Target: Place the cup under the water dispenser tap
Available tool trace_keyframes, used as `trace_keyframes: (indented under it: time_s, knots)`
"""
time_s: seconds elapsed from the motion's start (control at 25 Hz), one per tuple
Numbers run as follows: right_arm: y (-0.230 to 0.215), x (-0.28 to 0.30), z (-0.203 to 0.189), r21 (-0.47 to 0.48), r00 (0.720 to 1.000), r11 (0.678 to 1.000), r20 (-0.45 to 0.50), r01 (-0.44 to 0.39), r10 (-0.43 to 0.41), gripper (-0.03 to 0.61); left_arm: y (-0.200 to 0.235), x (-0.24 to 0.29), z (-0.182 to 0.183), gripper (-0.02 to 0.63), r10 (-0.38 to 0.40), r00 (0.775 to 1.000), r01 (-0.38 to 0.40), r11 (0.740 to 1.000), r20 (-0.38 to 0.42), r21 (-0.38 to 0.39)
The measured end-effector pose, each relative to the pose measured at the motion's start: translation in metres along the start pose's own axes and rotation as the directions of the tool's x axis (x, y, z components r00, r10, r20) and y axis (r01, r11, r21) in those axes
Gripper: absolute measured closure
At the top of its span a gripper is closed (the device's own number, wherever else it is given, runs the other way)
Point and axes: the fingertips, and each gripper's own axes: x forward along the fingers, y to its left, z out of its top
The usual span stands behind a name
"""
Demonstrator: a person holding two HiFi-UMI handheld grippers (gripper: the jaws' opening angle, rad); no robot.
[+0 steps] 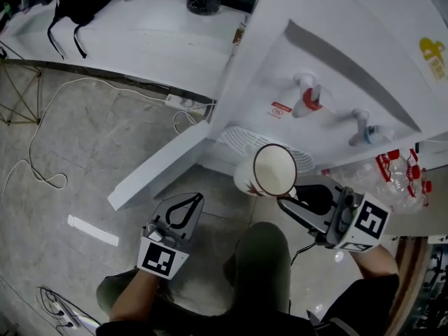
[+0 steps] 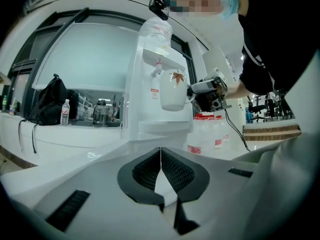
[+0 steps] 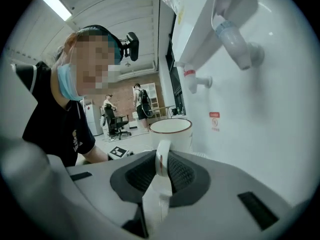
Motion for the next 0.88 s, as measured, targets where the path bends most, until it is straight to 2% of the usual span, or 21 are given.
trace_keyframes:
  time_s: [0.48, 0.88]
  knots:
    - [-0.058, -0.002, 0.004, -0.014, 0.99, 0.993, -0.079, 0.114, -0.115, 0.5, -0.004, -0.005, 0.004, 0.594, 0.018, 1.0, -0.018, 1.0, 0.009, -0.008]
    - [-0.067, 0.005, -0.012, -0.018, 0.988, 0.994, -0.107, 0.112, -0.113, 0.5, -0.002, -0.008, 0.006, 0.594, 0.018, 1.0, -0.018, 1.0, 0.017, -0.013]
